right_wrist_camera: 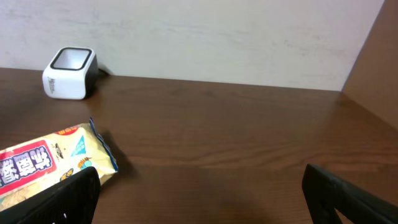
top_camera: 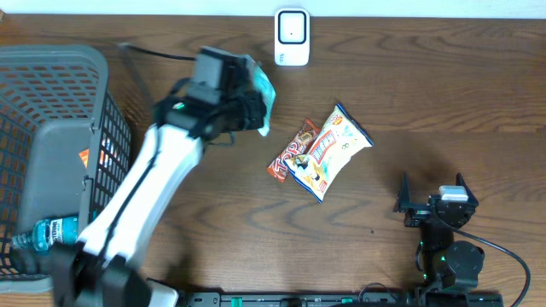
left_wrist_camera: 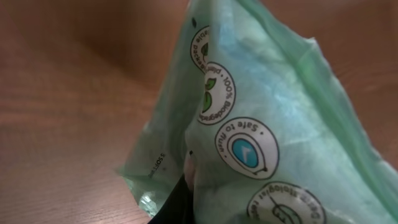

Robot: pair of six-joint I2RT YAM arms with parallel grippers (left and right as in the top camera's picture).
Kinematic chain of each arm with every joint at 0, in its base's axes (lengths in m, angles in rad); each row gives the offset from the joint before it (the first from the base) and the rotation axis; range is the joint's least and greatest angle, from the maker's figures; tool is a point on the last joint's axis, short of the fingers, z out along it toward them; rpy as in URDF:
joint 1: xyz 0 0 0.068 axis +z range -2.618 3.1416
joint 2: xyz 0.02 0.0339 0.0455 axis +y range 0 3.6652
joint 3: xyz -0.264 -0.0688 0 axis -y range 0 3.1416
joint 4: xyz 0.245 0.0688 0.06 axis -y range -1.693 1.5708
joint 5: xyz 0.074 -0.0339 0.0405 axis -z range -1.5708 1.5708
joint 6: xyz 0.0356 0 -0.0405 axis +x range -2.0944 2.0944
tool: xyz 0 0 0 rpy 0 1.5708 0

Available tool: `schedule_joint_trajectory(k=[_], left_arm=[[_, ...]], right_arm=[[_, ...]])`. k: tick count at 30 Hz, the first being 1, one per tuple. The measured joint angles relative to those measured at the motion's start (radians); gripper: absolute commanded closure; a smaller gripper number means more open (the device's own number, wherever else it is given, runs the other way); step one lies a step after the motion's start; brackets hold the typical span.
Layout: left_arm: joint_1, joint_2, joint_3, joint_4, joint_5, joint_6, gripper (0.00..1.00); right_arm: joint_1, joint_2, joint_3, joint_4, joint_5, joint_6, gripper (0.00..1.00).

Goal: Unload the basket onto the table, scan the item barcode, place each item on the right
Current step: 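Carry the green packet to the table left of the chocolate bar and release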

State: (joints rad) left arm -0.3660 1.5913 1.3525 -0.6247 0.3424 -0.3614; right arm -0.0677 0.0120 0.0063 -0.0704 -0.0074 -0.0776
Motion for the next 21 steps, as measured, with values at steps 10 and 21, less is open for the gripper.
schedule_joint_trajectory(k=[10,21], left_arm=[[-0.037,0.325,0.000,-0.014,-0.077,-0.001,0.93],[-0.061,0.387,-0.002,-0.080,-0.149,0.021,0.01]], right_arm=[[0.000,0.000,0.000,0.000,0.000,0.000,0.01],[0.000,0.000,0.000,0.000,0.000,0.000,0.01]])
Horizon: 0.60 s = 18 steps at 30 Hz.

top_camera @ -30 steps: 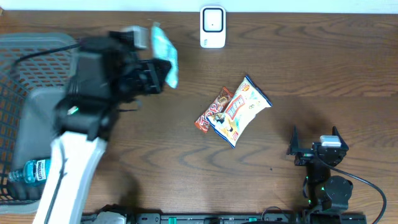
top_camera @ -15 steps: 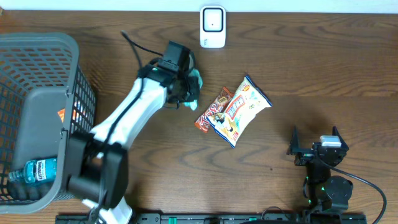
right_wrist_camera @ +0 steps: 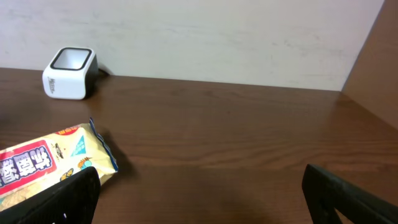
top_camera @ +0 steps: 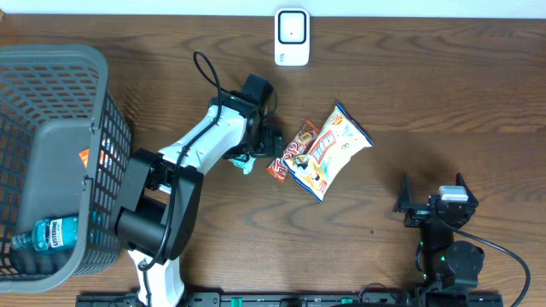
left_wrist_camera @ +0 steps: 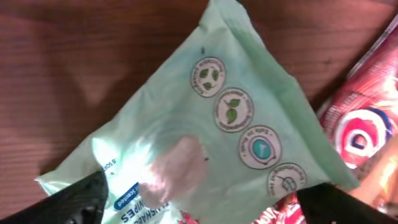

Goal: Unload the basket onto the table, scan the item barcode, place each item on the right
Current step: 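Carry the green packet to the table left of the chocolate bar and release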

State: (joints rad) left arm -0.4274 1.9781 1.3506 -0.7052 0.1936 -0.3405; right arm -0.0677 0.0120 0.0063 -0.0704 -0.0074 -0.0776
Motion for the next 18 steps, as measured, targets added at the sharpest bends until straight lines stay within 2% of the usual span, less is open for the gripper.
schedule_joint_trajectory(k=[4,8,18], left_arm=[[0.000,-0.025,0.000,-0.023,-0.023,0.002,0.00],[0.000,-0.129,-0.003,-0.040,-0.043,0.005,0.00],[0.000,-0.584,-0.003,-0.075,-0.168,0.021,0.00]], right_arm=[[0.000,0.000,0.000,0.000,0.000,0.000,0.01],[0.000,0.000,0.000,0.000,0.000,0.000,0.01],[0.000,0.000,0.000,0.000,0.000,0.000,0.01]])
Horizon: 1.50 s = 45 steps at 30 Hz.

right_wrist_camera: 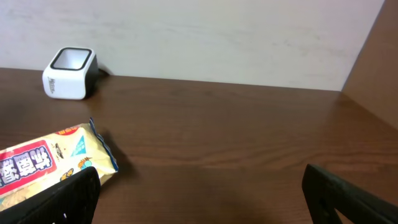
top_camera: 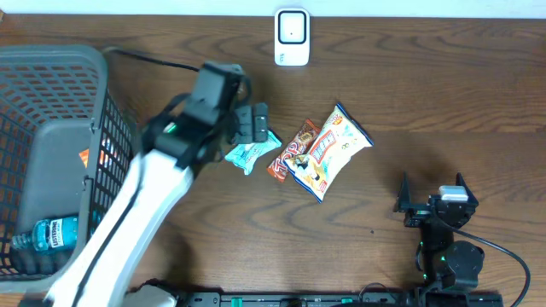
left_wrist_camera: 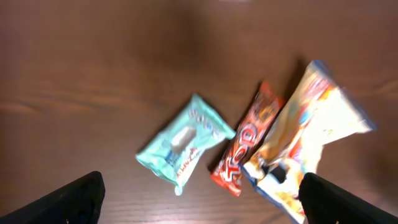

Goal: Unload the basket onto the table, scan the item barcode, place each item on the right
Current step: 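Carry the green packet to the table left of the chocolate bar and release, then move the left gripper back into the basket toward the Listerine bottle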

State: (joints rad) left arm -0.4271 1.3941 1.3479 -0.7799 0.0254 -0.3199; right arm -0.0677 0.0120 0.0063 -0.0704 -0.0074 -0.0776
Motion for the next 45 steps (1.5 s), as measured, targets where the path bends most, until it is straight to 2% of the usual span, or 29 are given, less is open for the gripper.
schedule_joint_trajectory(k=[5,9,16,25,31,45], left_arm=[[0.021,-0.229,0.000,-0.002,-0.119,0.006,0.00],[0.102,-0.394,0.000,-0.006,-0.223,0.007,0.00],[0.267,-0.542,0.000,-0.037,-0.289,0.007,0.00],[0.511,-0.523,0.000,0.017,-0.299,0.006,0.00],[0.680,-0.488,0.000,0.019,-0.301,-0.045,0.00],[0.834,-0.377,0.003,0.021,-0.301,-0.138,0.00]], right_arm=[[0.000,0.000,0.000,0.000,0.000,0.000,0.01],[0.000,0.000,0.000,0.000,0.000,0.000,0.01],[0.000,0.000,0.000,0.000,0.000,0.000,0.01],[0.000,0.000,0.000,0.000,0.000,0.000,0.01],[0.000,0.000,0.000,0.000,0.000,0.000,0.01],[0.000,0.000,0.000,0.000,0.000,0.000,0.01]])
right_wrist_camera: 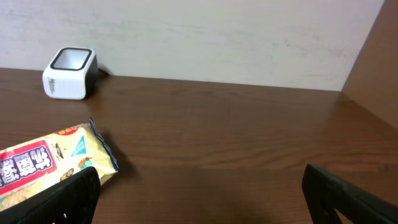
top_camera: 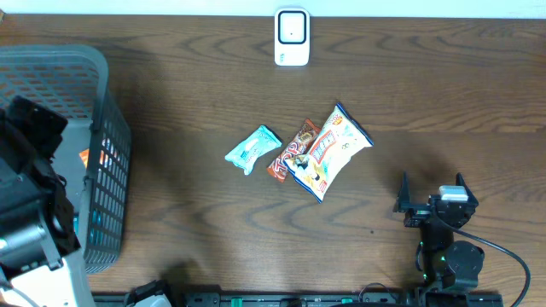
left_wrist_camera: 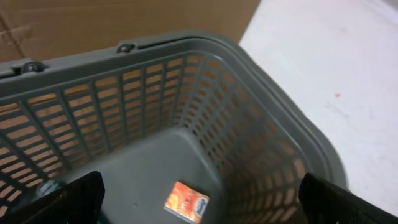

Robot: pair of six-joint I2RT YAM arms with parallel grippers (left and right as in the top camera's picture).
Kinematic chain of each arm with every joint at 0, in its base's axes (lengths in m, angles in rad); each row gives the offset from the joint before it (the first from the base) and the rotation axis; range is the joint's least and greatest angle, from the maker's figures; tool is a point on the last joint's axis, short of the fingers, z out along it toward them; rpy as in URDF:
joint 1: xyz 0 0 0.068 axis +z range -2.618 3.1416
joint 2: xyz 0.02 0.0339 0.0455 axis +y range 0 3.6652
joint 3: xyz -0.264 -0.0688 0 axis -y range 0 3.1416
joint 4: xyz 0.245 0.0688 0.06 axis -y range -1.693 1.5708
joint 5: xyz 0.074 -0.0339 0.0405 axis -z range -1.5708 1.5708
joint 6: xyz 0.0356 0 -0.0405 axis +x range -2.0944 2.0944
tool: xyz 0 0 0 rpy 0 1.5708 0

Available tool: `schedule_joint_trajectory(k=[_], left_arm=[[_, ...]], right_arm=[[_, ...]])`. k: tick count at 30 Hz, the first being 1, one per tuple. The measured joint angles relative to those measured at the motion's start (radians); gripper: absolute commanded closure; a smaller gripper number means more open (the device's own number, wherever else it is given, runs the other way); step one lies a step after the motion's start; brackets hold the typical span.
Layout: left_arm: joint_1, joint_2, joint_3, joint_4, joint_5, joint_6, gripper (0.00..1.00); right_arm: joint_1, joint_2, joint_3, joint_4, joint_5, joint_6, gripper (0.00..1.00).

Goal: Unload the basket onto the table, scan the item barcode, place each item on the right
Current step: 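Move the left gripper back into the basket toward the Listerine bottle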

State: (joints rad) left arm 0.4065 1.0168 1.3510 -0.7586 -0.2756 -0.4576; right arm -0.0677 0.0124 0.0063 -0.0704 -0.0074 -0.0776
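Observation:
The white barcode scanner (top_camera: 292,37) stands at the table's back edge and also shows in the right wrist view as the scanner (right_wrist_camera: 69,73). A pale green wipes packet (top_camera: 253,148) lies flat mid-table, touching a red snack bar (top_camera: 293,150) and next to a white chips bag (top_camera: 328,152). My left arm (top_camera: 30,196) hangs over the grey basket (top_camera: 102,102). Its gripper (left_wrist_camera: 202,214) is open and empty, looking down at an orange packet (left_wrist_camera: 186,202) on the basket floor. My right gripper (right_wrist_camera: 200,199) is open and empty near the front right.
The basket (left_wrist_camera: 186,56) fills the table's left end, with tall slotted walls. A dark bottle cap (left_wrist_camera: 48,186) shows at its floor's left. The chips bag (right_wrist_camera: 50,165) lies just left of the right gripper's left finger (right_wrist_camera: 68,199). The right arm's base (top_camera: 448,256) sits front right.
My left gripper was open above the green packet at mid-table; now it is open over the basket at the far left. The packet stays where it lay. The right arm has not moved.
My left gripper first held the green packet raised, left of the scanner. Then the packet lay on the table beside the red bar with the open gripper just over it. Then the gripper was higher above it, and now it is over the basket.

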Motion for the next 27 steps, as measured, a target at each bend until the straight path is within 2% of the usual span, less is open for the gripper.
schedule_joint_trajectory(k=[7,12,19,27], left_arm=[[0.122,0.087,0.021,0.001,0.008,-0.026,0.00],[0.201,0.200,0.031,-0.105,0.020,-0.082,0.00],[0.287,0.436,0.026,-0.309,0.079,-0.232,0.01],[0.380,0.601,-0.063,-0.340,0.157,-0.357,0.02]], right_arm=[[0.000,0.000,0.000,0.000,0.000,0.000,0.01],[0.000,0.000,0.000,0.000,0.000,0.000,0.01],[0.000,0.000,0.000,0.000,0.000,0.000,0.01],[0.000,0.000,0.000,0.000,0.000,0.000,0.01]])
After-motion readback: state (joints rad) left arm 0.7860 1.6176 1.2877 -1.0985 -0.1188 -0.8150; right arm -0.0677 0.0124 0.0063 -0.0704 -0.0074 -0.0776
